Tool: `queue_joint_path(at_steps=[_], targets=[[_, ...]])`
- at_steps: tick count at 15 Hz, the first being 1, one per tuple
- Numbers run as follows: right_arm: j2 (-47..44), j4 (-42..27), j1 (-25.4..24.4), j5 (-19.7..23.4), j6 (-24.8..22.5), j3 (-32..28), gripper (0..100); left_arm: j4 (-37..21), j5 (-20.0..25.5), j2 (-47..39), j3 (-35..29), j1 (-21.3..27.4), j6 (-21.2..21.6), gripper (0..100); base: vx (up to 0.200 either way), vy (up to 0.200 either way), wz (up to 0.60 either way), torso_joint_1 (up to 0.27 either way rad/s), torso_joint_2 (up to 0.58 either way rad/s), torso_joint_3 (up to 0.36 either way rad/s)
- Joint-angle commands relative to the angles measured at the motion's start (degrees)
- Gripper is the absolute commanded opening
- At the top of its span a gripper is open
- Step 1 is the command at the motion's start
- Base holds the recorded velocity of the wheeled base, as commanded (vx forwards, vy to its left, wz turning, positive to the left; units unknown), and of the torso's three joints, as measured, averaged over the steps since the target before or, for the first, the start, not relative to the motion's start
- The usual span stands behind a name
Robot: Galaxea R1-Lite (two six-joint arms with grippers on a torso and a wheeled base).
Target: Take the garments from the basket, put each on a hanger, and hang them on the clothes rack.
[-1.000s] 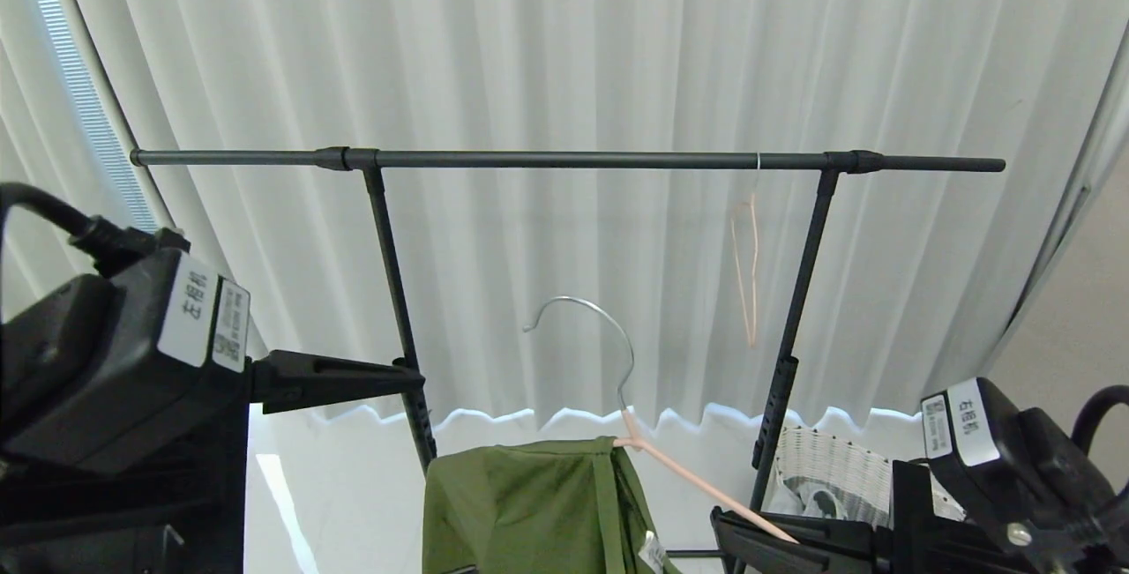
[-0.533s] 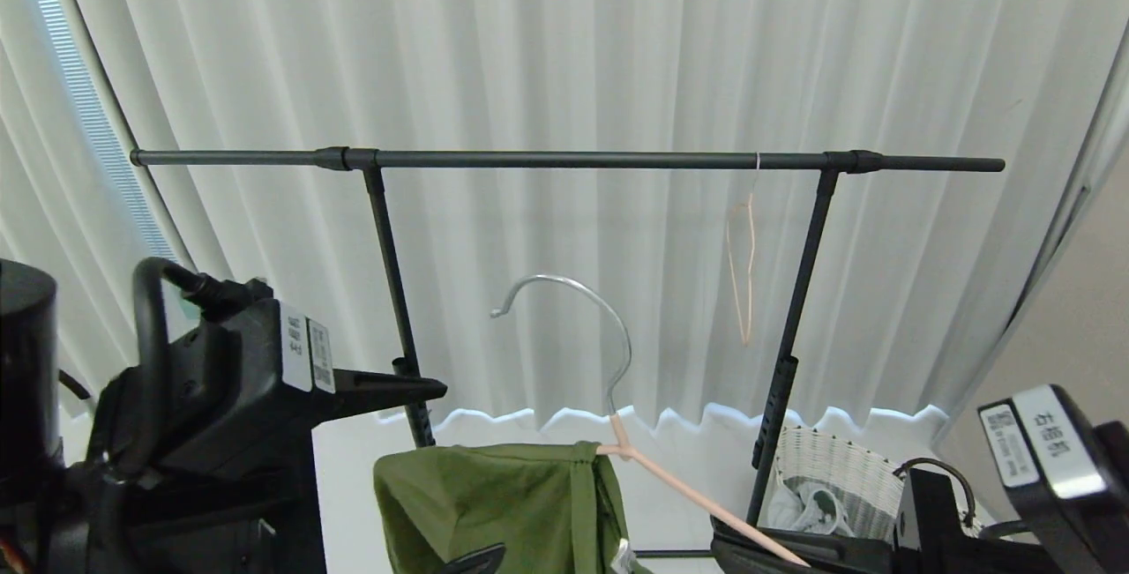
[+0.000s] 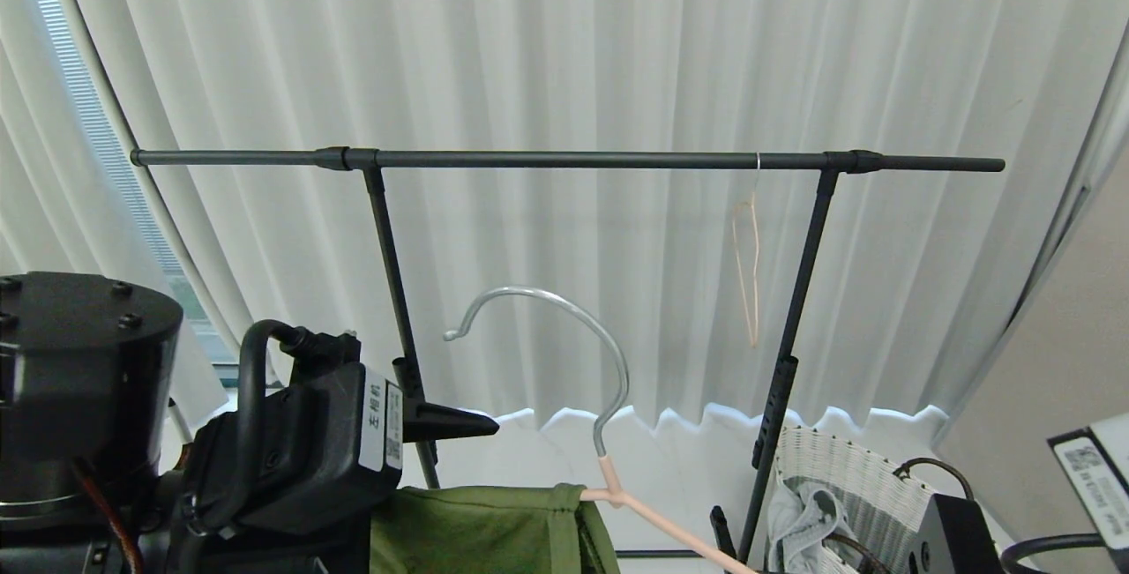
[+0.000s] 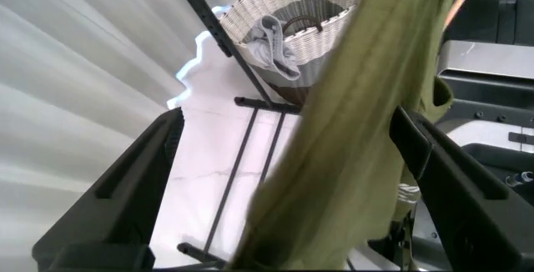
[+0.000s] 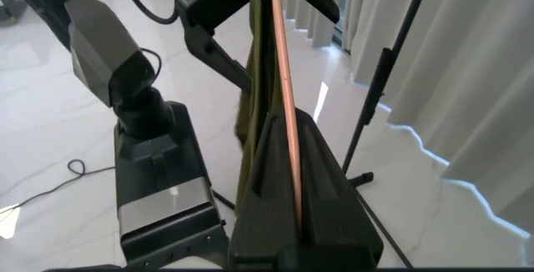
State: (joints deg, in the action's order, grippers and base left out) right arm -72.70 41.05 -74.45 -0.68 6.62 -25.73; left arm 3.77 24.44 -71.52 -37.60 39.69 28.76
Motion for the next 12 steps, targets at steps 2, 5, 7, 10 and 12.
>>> queue_joint_path(at_steps=[2, 5, 7, 10, 12], targets=[[0.02, 0.0, -0.52, 0.07, 0.06, -0.11, 0, 0.01, 0.26, -0.37, 0.15, 0.03, -0.02, 100, 0.0, 0.0, 0.0, 0.0, 0.0, 0.0], [0.11, 0.0, -0.79, 0.51, 0.06, -0.11, 0, 0.01, 0.78, -0.37, 0.15, 0.12, -0.02, 0, 0.0, 0.0, 0.0, 0.0, 0.0, 0.0], [0.11, 0.0, -0.7, 0.51, 0.06, -0.02, 0, 0.01, 0.78, -0.11, 0.15, 0.21, -0.02, 0, 0.0, 0.0, 0.0, 0.0, 0.0, 0.0], [0.19, 0.0, -0.7, 0.42, 0.06, -0.02, 0, 0.01, 0.78, 0.07, 0.07, 0.21, -0.28, 0, 0.0, 0.0, 0.0, 0.0, 0.0, 0.0], [0.19, 0.0, -0.7, 0.33, 0.06, 0.16, 100, 0.1, 0.78, 0.07, 0.07, 0.12, -0.46, 0, 0.0, 0.0, 0.0, 0.0, 0.0, 0.0]])
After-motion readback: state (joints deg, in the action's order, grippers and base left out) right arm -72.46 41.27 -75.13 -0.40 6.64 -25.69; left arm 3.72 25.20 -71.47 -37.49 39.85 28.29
